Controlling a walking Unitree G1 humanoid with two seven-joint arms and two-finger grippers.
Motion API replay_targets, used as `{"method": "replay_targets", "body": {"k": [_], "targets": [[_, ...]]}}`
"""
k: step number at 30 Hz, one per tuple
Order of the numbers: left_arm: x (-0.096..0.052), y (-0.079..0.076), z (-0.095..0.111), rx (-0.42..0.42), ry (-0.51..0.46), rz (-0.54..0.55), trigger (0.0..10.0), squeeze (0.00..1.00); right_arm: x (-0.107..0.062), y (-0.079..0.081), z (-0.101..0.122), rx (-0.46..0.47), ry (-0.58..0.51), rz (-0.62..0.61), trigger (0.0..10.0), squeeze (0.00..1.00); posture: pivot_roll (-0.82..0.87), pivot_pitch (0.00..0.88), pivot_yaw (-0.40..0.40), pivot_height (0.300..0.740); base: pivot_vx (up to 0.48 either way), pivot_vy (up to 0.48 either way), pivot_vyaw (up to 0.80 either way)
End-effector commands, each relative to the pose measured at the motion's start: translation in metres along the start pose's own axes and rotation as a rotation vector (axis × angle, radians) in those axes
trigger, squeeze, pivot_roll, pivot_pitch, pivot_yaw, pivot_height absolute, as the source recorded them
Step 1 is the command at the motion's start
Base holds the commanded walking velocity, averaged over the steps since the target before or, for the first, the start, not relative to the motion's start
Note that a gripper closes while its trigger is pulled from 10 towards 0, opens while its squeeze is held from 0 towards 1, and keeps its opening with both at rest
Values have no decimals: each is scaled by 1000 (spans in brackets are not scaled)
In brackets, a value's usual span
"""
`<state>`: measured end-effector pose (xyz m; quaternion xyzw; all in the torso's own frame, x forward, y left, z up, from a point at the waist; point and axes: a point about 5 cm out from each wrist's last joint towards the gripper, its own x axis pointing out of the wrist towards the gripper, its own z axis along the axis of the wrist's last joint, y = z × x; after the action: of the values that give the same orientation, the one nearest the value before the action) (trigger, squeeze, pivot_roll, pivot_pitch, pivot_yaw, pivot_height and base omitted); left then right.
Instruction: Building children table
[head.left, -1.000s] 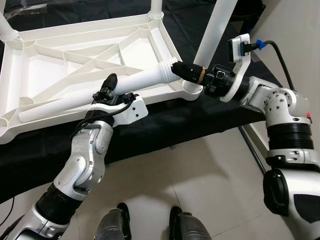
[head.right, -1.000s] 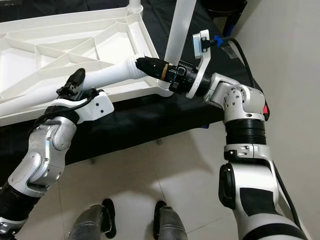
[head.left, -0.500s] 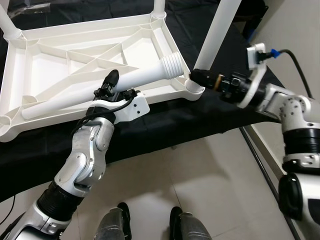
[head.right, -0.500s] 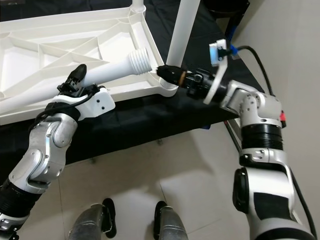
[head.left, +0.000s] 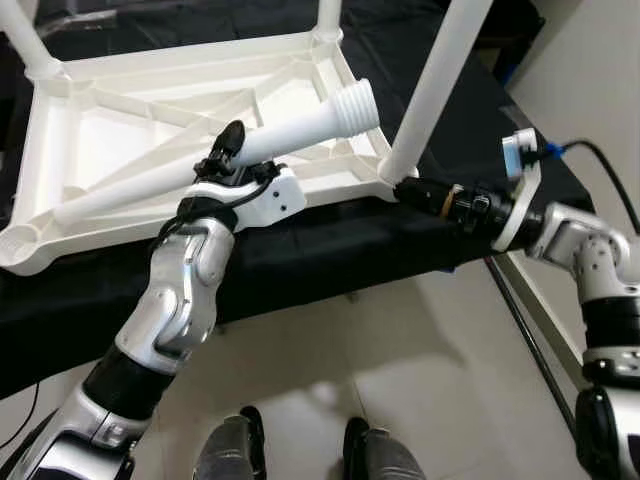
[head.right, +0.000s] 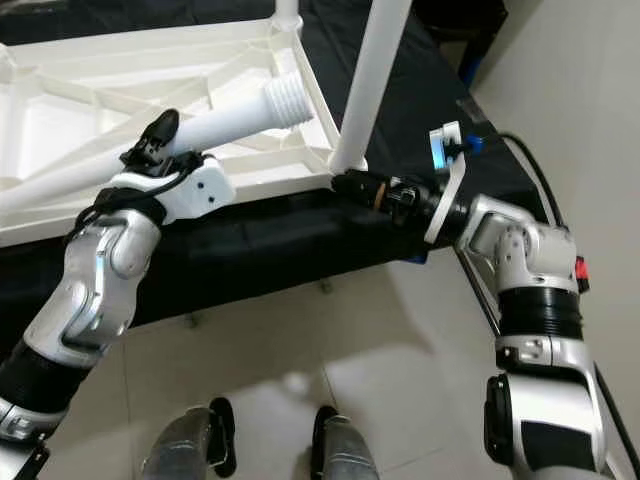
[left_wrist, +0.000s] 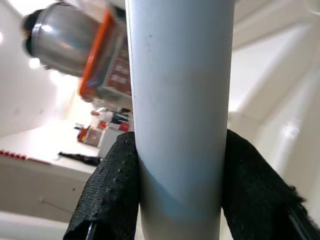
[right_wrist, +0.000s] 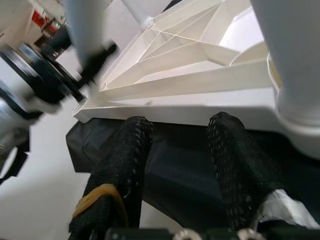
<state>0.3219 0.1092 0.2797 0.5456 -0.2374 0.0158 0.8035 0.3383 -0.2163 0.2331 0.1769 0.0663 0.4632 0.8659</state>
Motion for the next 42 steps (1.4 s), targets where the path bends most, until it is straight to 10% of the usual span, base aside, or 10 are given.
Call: {"method": "replay_targets", "body": {"k": [1, 6, 13, 25, 34, 38, 42], "targets": [[3, 3, 4, -10, -26, 24, 10000, 0, -4, 1, -1, -4, -18, -10, 10000, 0, 121, 173, -29, 740, 0, 0, 0], [9, 2, 4, -46, -20, -7, 10000, 0, -2, 5, -1, -7, -81, -30, 10000, 0, 121, 161, -23, 740, 0, 0, 0], [8, -13, -8, -167, 27, -244, 10000, 0, 15, 11, -5, -240, -102, -247, 10000, 0, 116, 143, -11, 740, 0, 0, 0], [-1, 5, -29, -260, 65, -297, 10000, 0, 23, 32, -17, -390, -206, -384, 10000, 0, 139, 127, -16, 740, 0, 0, 0], [30, 27, -31, -362, 88, -354, 10000, 0, 43, 54, 4, -654, -272, -417, 10000, 0, 143, 154, -9, 740, 0, 0, 0], [40, 35, -33, -330, 85, -306, 10000, 0, 47, 54, 2, -692, -266, -444, 10000, 0, 142, 177, -6, 740, 0, 0, 0], [49, 36, -36, -243, 82, -377, 10000, 0, 48, 60, 14, -944, -283, -511, 10000, 0, 143, 197, 0, 740, 0, 0, 0]]}}
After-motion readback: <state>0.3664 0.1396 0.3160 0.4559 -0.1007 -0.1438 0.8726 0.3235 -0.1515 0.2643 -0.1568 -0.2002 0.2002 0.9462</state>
